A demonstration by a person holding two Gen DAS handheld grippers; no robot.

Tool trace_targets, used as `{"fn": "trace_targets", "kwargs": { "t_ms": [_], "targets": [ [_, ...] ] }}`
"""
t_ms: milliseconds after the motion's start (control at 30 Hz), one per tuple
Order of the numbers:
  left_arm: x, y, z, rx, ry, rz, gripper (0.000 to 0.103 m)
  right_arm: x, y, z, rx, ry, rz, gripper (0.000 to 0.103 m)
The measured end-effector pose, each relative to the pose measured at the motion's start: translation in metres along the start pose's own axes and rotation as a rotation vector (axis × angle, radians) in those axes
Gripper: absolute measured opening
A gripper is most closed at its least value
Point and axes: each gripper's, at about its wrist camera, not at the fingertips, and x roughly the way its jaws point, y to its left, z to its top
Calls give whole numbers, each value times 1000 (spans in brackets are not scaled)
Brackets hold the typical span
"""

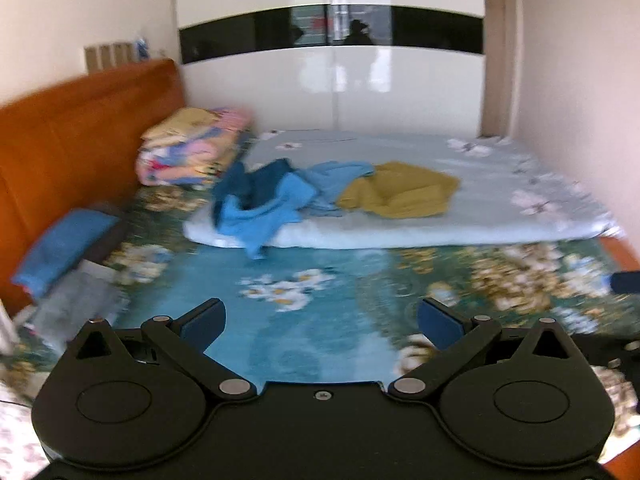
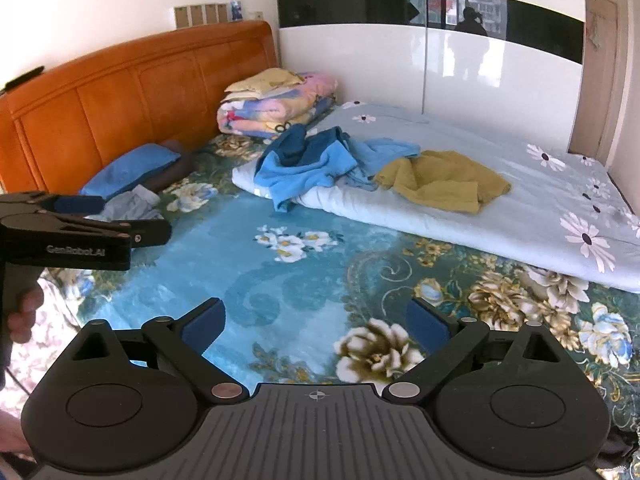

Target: Fold clothes

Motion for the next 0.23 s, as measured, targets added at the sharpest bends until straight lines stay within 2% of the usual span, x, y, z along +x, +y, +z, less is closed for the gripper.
{"fn": "trace_targets", "kwargs": {
  "t_ms": [233],
  "targets": [
    [-11,-9,1,-22,-10,44,101,-3,-12,-1,-8,-13,44,99]
  ]
}}
